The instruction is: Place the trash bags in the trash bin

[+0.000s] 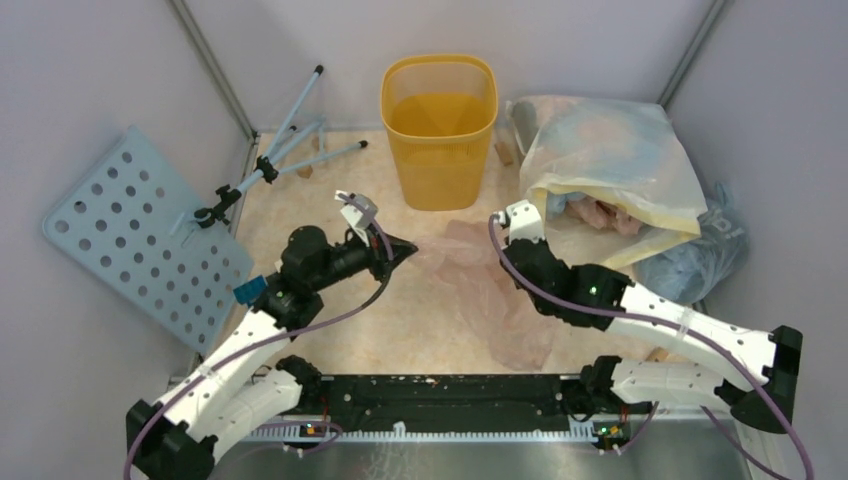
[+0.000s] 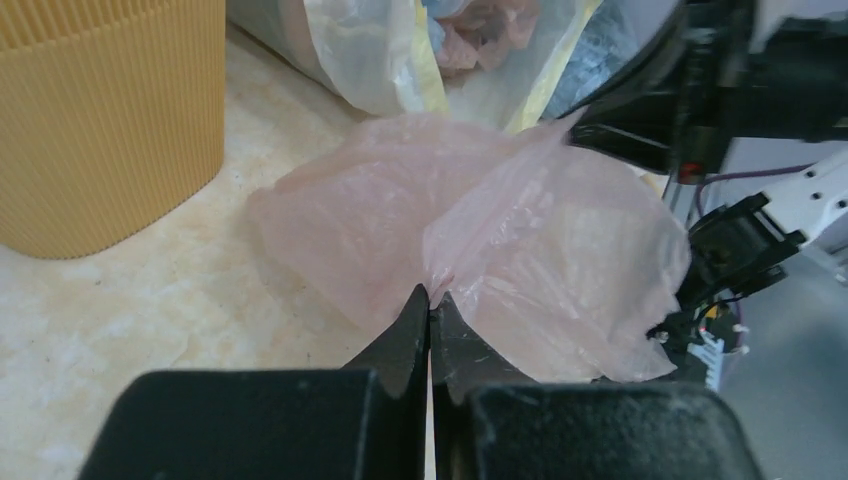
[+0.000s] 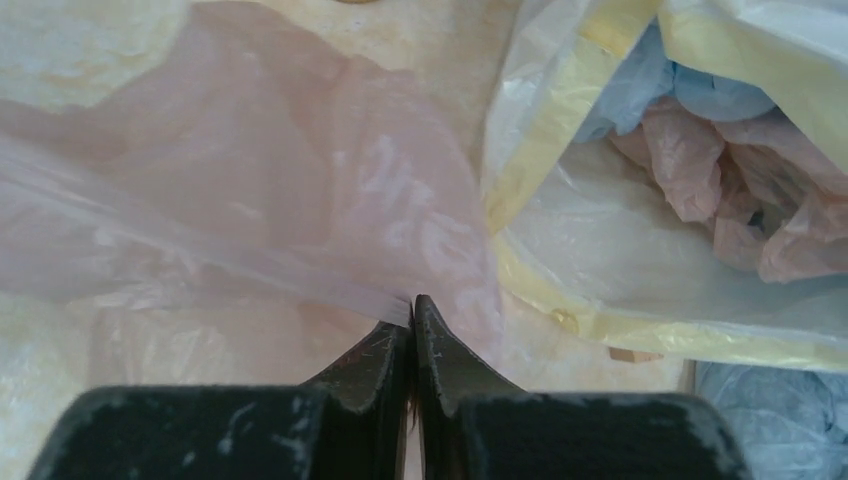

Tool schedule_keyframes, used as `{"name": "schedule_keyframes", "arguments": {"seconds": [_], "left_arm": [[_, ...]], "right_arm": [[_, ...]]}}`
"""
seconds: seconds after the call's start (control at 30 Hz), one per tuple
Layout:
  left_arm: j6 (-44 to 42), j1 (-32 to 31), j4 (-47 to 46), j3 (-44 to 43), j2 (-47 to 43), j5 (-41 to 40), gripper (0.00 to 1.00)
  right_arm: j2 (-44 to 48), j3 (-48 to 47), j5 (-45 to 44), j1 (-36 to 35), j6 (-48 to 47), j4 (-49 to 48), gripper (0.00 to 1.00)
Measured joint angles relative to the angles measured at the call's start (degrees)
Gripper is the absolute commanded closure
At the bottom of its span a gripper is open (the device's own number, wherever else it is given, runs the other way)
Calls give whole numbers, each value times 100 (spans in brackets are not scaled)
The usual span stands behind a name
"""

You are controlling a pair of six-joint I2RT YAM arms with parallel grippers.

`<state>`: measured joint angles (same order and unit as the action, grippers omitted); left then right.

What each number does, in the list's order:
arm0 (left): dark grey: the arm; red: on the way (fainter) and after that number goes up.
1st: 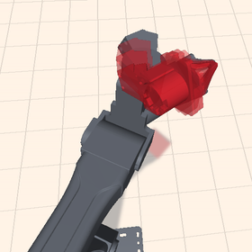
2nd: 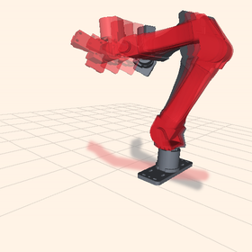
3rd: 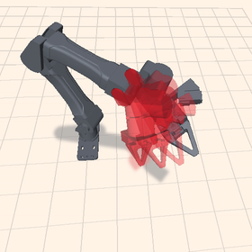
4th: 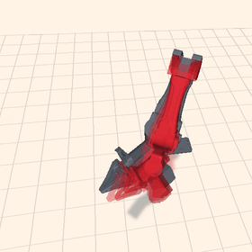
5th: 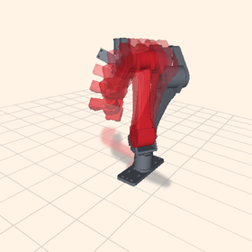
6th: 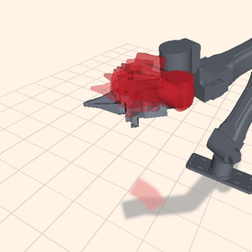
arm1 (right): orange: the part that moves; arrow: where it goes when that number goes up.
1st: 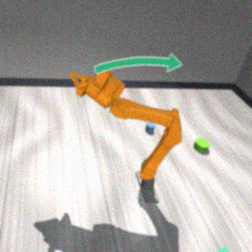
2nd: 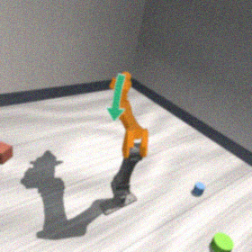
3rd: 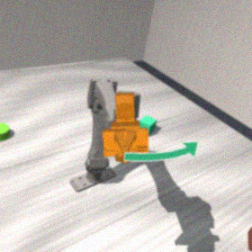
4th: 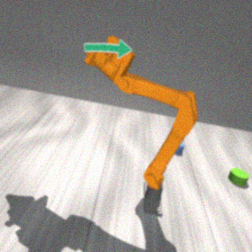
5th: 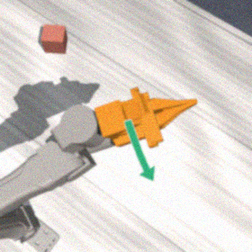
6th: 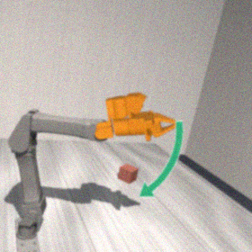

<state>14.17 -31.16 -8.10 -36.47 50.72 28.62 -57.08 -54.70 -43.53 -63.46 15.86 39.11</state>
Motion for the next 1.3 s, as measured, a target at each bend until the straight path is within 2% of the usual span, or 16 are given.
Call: {"name": "schedule_keyframes", "arguments": {"seconds": [0.07,0.13,0.27,0.43,0.53,0.6,0.67,0.8,0.83,1.1,1.3], "left_arm": [[214,48,282,-2,-476,-63,100],[376,57,542,-4,-826,-92,100],[581,90,997,-50,-1027,-179,100],[726,101,1172,-140,-662,-155,100],[741,103,1252,-197,-463,-98,100],[741,103,1274,-278,-393,-83,100],[739,103,1276,-358,-376,-79,100],[739,105,1261,-509,-369,-79,100],[741,105,1257,-533,-369,-79,100],[857,105,1259,-713,-372,87,100],[994,105,1241,-914,-365,304,100]], "right_arm": [[-94,-15,11,319,92,-33,76],[-116,-15,125,570,168,-103,64],[-55,-15,374,743,155,-184,48],[328,-15,1209,748,-118,-415,28],[662,-15,1786,741,-299,-485,24],[907,-13,2177,697,-431,-599,35],[1084,-11,2496,599,-538,-739,52],[1167,151,2949,365,-660,-1235,97],[1132,249,3018,350,-654,-1401,100],[595,1902,3252,345,-452,-3565,100],[-57,2518,3244,345,-741,-5377,100]]}}
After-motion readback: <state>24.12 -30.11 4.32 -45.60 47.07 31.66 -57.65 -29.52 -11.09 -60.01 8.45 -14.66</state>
